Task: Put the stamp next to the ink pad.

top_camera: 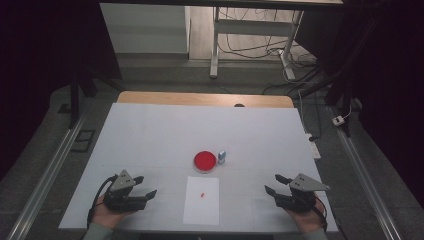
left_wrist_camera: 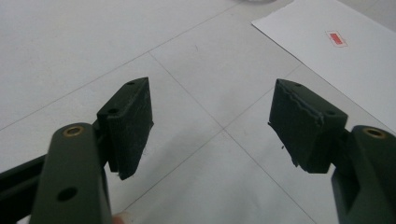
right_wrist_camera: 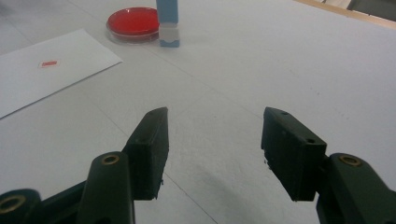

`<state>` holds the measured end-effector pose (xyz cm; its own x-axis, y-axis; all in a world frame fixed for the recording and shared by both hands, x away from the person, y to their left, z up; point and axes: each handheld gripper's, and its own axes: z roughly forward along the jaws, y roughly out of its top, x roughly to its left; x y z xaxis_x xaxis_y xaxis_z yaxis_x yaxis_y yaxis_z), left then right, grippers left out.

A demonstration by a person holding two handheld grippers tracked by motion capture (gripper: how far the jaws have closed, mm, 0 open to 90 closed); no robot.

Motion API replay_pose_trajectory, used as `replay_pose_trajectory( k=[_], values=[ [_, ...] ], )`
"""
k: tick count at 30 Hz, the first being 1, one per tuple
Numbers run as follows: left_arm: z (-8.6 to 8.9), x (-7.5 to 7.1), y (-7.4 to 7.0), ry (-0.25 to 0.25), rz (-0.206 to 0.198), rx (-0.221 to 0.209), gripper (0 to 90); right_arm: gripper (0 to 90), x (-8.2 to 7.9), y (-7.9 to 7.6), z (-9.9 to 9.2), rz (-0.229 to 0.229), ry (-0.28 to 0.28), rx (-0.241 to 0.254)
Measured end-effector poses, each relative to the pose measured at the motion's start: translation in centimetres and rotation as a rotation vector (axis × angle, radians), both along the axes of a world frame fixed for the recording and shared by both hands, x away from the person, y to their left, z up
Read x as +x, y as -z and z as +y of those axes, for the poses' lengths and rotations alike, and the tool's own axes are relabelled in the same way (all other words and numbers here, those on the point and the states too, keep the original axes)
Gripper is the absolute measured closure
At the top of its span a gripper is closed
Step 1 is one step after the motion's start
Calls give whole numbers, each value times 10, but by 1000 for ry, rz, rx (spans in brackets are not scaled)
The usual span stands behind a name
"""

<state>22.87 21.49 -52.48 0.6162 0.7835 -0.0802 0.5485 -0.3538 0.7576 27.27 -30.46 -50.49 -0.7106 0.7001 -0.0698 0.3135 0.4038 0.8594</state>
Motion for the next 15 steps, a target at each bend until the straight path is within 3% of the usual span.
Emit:
replay_pose_trajectory(
  k=[15],
  values=[
    [0,0,0,-1,0,0,301,413,1,0,1,-5,-3,-8]
  ],
)
